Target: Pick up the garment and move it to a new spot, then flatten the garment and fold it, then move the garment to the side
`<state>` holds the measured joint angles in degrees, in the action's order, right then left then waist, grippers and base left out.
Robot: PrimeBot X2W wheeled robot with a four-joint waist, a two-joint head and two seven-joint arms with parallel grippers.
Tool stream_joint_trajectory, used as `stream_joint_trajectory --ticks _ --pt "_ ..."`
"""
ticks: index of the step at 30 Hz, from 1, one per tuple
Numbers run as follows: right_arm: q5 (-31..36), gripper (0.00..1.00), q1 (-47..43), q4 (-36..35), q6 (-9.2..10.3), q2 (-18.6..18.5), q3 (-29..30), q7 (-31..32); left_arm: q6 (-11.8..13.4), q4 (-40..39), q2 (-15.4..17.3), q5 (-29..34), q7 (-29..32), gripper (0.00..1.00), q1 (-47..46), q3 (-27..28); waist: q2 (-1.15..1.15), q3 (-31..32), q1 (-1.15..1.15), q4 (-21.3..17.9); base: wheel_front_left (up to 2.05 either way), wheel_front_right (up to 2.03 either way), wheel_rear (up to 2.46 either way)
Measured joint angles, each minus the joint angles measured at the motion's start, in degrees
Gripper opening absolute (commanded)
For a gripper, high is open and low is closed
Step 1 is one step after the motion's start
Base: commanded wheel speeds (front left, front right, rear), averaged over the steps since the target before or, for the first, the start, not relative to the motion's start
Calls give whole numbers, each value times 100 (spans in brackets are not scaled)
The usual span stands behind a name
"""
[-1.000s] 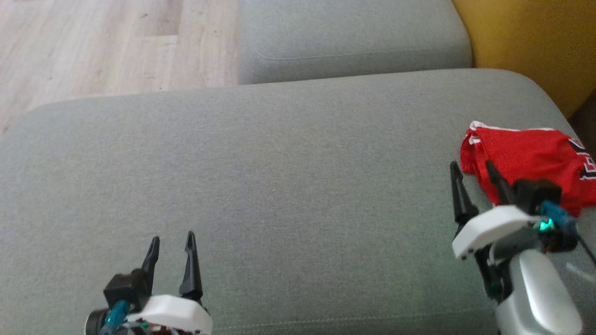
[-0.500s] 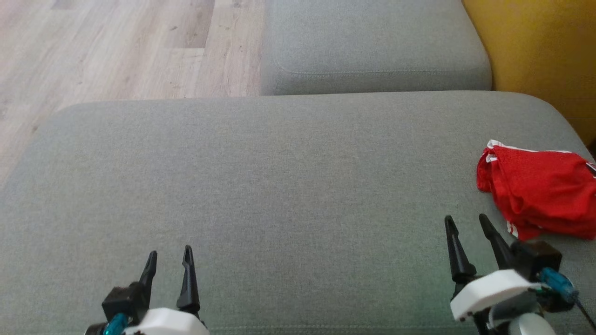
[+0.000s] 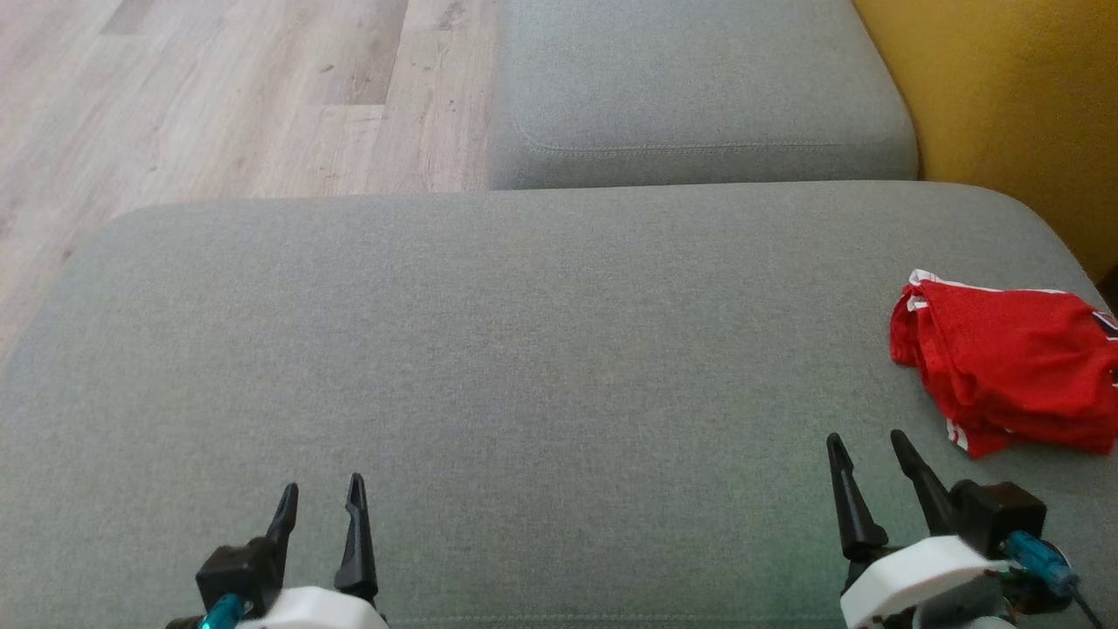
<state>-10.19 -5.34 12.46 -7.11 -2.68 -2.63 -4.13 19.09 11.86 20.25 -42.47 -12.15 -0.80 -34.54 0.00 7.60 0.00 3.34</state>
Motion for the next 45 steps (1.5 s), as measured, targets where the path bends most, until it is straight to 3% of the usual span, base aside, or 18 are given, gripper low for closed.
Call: stream_joint_trajectory --ticks 6,7,15,45 --pt "0 100 0 0 0 0 -7 0 15 -79 37 0 55 100 6 -62 0 10 0 30 0 0 0" --pt "0 0 0 0 0 0 -7 0 15 -88 45 0 56 0 9 -65 0 13 0 33 0 0 0" --pt "-124 0 -369 580 2 7 -30 44 -33 348 -136 -87 100 0 478 -138 0 -6 0 25 0 0 0" --pt "-2030 0 -148 538 2 9 202 272 -655 369 -479 -1267 488 0 331 748 0 -190 0 -61 0 0 0"
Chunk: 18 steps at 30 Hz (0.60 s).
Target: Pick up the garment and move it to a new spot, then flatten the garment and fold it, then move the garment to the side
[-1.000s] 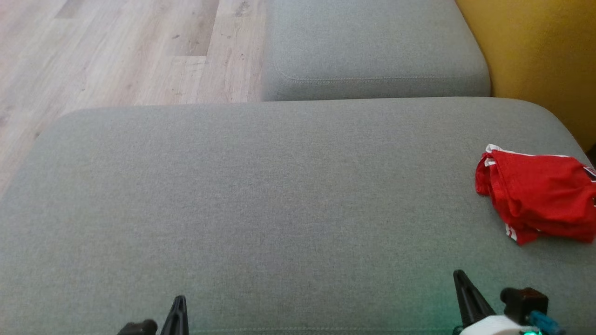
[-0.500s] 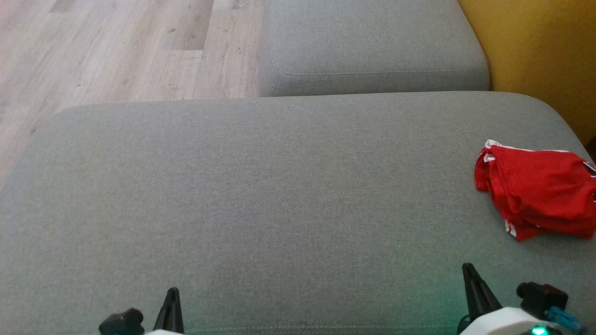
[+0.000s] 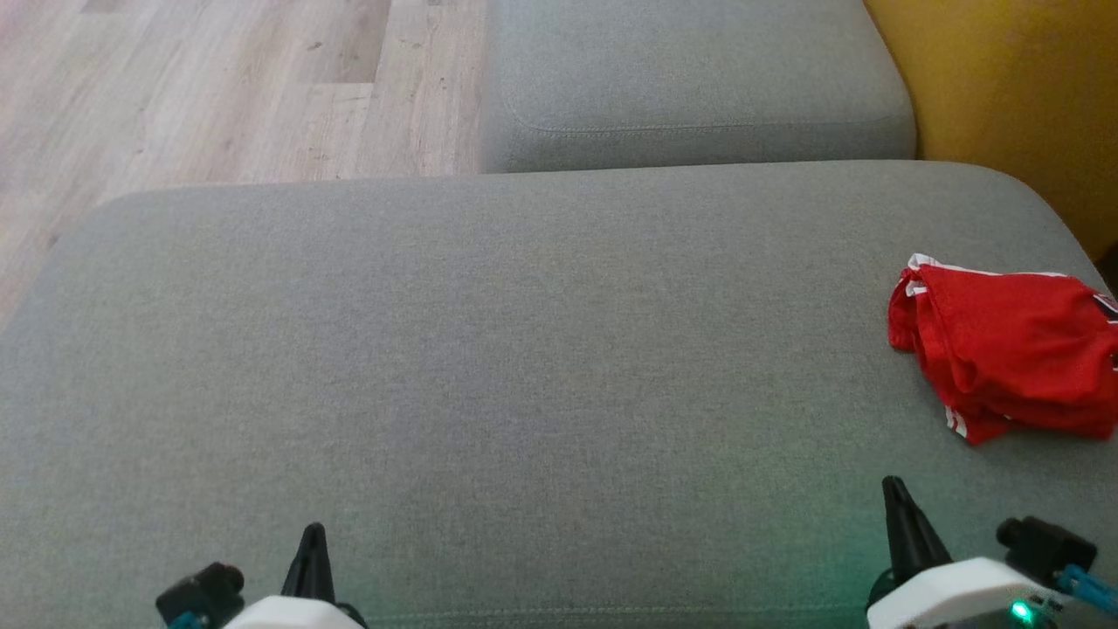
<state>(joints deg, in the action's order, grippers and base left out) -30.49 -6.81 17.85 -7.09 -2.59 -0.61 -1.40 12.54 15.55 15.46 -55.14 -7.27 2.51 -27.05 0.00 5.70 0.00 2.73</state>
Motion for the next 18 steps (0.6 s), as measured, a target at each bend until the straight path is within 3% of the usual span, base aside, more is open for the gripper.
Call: stream_joint_trajectory --ticks 18 --pt "-1176 0 200 -42 0 1 158 144 -358 0 -240 -713 243 0 -107 586 0 -114 0 -53 0 0 0"
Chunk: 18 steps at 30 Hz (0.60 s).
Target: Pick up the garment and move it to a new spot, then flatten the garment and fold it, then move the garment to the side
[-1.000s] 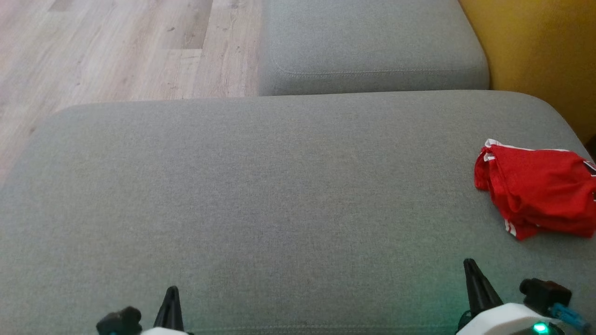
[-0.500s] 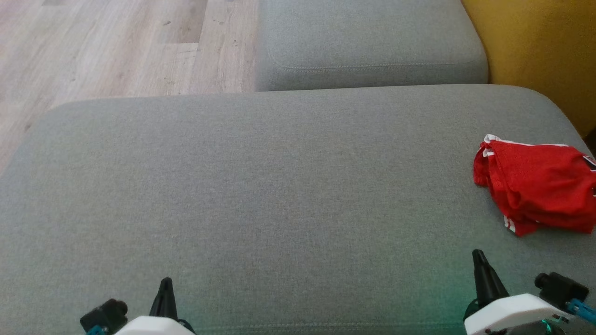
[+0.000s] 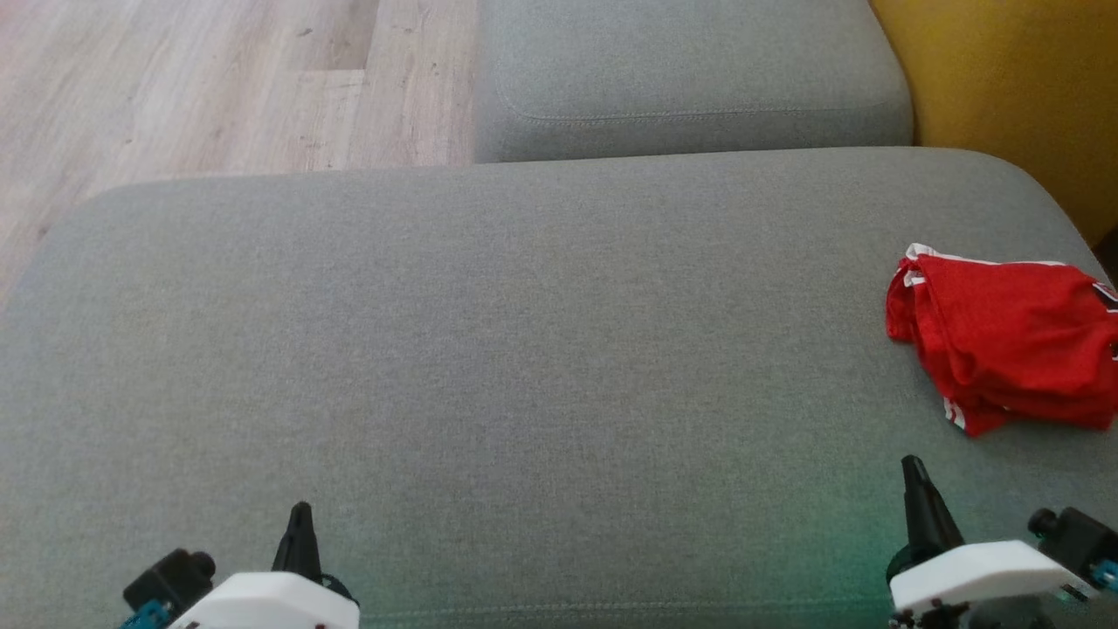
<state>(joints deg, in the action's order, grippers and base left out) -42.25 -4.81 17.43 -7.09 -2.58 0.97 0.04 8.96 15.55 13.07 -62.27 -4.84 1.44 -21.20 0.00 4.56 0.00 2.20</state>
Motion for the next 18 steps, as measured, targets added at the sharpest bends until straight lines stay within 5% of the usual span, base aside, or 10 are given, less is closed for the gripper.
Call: stream_joint_trajectory --ticks 18 --pt "-1113 0 166 -24 0 1 157 153 -355 3 -233 -686 234 0 -66 558 0 -108 0 -50 0 0 0"
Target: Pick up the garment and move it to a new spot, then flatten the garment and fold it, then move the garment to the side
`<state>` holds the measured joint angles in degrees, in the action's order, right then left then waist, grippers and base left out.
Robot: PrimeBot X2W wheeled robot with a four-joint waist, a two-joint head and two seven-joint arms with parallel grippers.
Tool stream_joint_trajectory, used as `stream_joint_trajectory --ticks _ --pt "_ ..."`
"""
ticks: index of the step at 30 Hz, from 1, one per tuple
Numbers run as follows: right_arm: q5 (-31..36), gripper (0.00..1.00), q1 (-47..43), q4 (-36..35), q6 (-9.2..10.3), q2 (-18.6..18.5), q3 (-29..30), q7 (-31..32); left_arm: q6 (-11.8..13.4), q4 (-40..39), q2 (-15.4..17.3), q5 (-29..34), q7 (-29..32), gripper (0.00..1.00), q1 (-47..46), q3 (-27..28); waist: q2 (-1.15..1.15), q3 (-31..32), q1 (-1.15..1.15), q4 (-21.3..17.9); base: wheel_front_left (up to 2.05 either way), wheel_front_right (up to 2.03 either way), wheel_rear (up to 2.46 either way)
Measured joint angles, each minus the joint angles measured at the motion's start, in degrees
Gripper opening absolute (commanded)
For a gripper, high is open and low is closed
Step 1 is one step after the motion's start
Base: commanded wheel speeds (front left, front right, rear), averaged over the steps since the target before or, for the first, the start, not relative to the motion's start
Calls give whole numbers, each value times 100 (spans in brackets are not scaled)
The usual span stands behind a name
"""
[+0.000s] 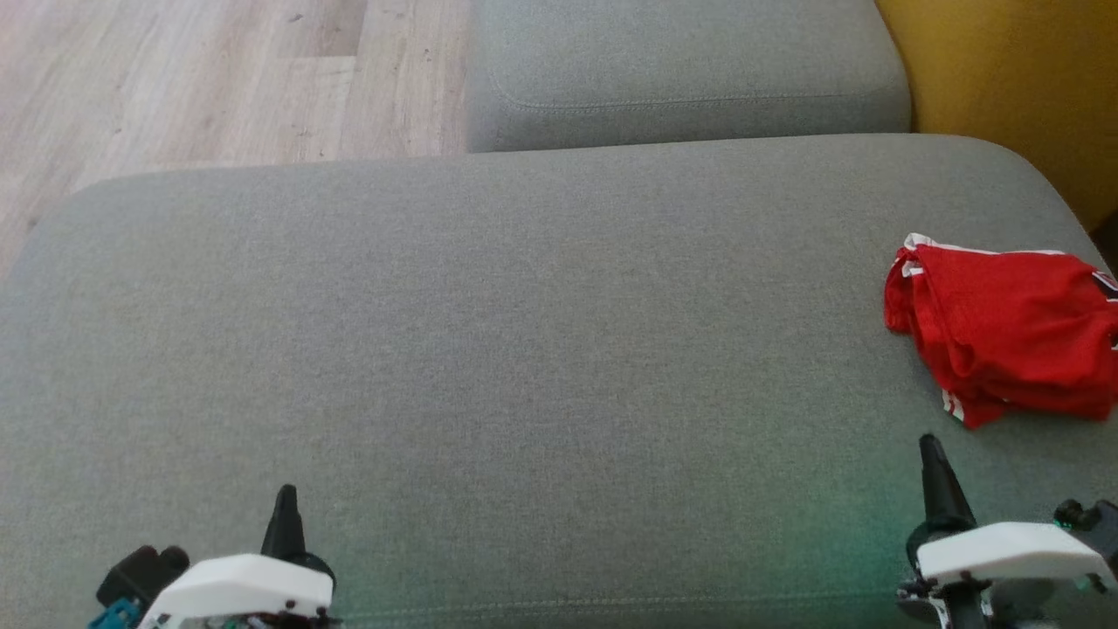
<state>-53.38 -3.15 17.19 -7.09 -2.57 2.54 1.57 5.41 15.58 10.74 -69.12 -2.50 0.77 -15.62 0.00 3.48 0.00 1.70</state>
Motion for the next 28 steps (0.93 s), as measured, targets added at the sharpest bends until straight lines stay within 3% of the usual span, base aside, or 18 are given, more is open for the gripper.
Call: stream_joint_trajectory --ticks 28 --pt "-1830 0 297 -43 0 0 234 200 -601 3 -378 -1111 404 0 -178 935 0 -177 0 -83 0 0 0"
